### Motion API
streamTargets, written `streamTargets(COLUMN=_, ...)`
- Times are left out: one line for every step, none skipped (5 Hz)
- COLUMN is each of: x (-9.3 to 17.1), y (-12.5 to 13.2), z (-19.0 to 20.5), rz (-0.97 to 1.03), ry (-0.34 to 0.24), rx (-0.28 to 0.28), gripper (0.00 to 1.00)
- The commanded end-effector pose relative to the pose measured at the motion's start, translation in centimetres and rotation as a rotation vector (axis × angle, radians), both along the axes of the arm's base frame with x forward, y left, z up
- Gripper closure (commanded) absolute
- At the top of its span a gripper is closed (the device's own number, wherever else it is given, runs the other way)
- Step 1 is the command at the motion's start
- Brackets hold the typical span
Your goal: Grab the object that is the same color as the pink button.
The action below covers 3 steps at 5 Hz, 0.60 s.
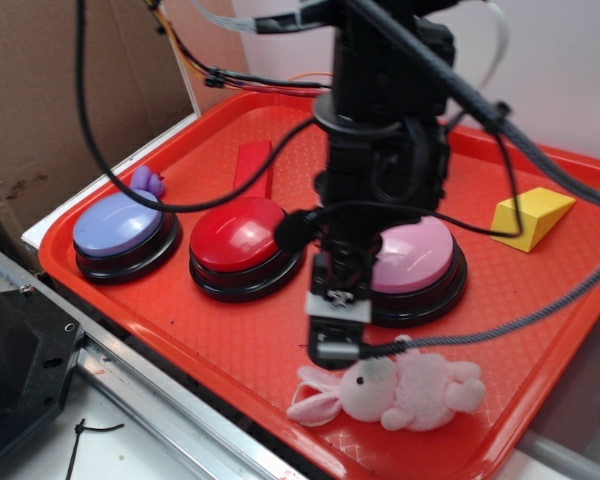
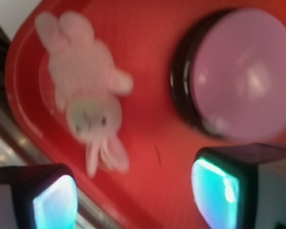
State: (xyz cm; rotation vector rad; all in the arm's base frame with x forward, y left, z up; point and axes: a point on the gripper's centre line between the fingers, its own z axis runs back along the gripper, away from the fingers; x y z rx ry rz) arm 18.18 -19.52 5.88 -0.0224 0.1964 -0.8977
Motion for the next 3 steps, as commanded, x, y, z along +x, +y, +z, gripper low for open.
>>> streamTargets(x=-0.5, y=-2.2, z=-0.7, rz=-0.093, ry=0.02, rx=-0.045, gripper=0.0)
streamTargets(x=-0.6, y=-2.3, z=-1.4, rz=-0.169, ry=0.037, rx=-0.063, gripper=0.0)
streamTargets(x=-0.6, y=-1.9, z=-2.1, rz=-0.15, ry=0.052, rx=-0.047, gripper=0.0)
